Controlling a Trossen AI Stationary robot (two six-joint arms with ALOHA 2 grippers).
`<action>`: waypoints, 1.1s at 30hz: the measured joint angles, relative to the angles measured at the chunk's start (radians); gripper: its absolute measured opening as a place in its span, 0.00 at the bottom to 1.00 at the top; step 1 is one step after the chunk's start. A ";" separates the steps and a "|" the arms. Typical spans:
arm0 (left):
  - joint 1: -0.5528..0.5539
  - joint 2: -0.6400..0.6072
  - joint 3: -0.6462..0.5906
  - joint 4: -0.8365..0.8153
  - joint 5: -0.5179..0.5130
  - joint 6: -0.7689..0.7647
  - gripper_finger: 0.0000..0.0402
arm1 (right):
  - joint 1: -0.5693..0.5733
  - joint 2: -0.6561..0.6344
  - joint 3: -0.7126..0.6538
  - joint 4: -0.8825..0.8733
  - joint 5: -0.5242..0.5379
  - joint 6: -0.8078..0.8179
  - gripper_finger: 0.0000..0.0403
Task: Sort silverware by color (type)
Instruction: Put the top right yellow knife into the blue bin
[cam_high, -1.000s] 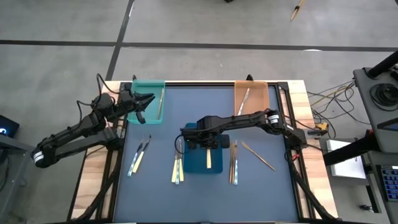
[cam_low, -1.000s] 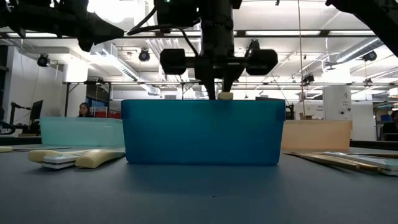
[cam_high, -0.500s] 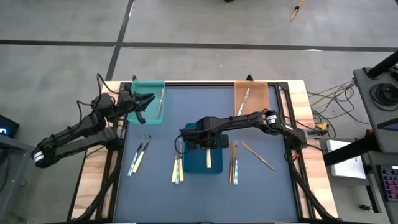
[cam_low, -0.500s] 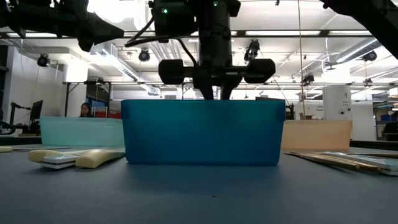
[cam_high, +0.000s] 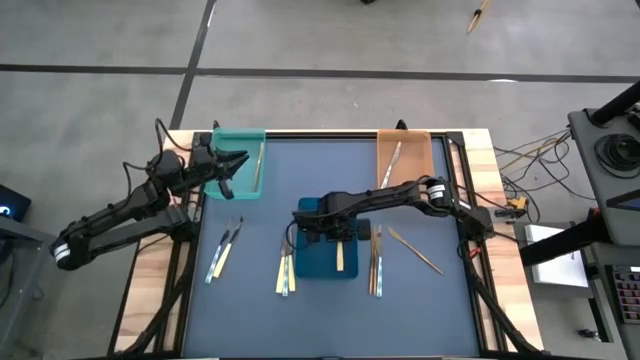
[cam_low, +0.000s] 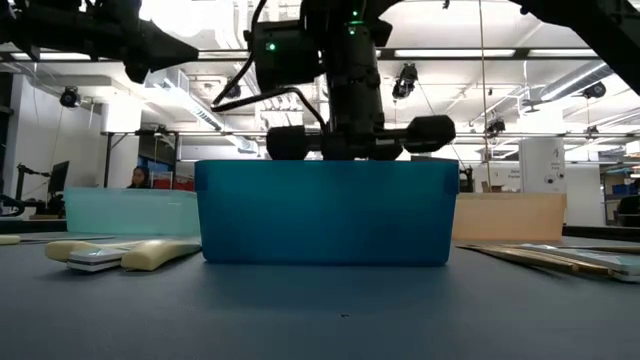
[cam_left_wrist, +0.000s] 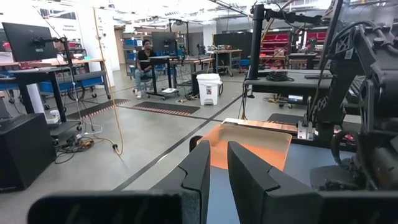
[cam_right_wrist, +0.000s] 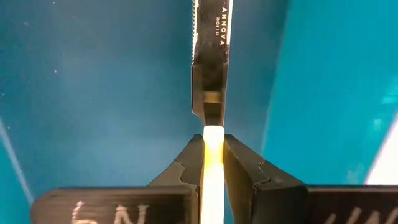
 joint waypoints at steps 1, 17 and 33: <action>0.000 -0.002 0.000 -0.001 0.000 0.000 0.10 | -0.001 0.000 -0.009 0.010 -0.001 0.004 0.07; 0.000 -0.029 0.000 -0.008 0.000 0.000 0.10 | -0.001 0.000 -0.075 0.046 -0.003 -0.014 0.08; 0.000 -0.029 0.000 -0.008 0.000 0.000 0.10 | -0.001 0.000 -0.029 0.049 -0.029 -0.056 0.23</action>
